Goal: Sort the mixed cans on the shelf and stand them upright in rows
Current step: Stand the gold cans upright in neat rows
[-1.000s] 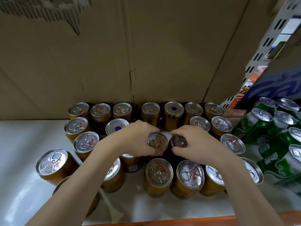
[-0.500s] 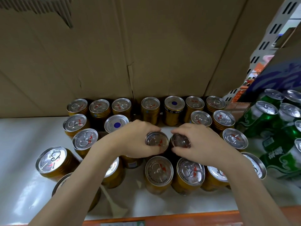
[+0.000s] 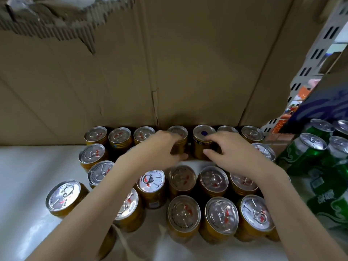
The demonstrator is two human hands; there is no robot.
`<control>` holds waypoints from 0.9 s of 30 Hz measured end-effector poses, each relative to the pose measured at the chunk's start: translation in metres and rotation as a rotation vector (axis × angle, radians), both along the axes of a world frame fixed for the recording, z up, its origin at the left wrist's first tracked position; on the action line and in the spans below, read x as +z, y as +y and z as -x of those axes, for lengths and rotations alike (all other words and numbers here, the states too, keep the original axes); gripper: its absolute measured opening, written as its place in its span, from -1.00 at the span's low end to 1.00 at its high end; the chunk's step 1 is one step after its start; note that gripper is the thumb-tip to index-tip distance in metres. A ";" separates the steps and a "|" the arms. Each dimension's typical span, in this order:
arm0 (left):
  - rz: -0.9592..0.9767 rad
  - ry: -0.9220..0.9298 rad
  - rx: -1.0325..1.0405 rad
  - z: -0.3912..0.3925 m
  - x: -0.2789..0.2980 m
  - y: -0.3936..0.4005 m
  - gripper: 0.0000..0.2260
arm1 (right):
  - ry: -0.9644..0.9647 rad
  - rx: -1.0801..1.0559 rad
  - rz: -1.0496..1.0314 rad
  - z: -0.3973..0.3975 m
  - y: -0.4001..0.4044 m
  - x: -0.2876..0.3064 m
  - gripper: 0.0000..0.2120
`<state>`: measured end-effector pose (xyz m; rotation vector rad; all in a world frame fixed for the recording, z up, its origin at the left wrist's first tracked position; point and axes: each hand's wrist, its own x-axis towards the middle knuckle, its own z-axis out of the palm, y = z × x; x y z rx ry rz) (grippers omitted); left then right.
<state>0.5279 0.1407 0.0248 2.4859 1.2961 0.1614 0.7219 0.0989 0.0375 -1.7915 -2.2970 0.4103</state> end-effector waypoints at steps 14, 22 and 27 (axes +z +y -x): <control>-0.005 0.274 0.319 -0.032 -0.015 0.046 -0.37 | -0.397 -0.089 0.061 0.019 0.068 -0.016 -0.29; 0.086 0.223 0.005 -0.012 -0.011 0.049 -0.46 | -0.495 0.023 0.077 0.020 0.064 -0.021 -0.29; 0.035 0.258 -0.049 -0.008 -0.007 0.047 -0.49 | -0.521 0.042 0.030 0.022 0.062 -0.020 -0.30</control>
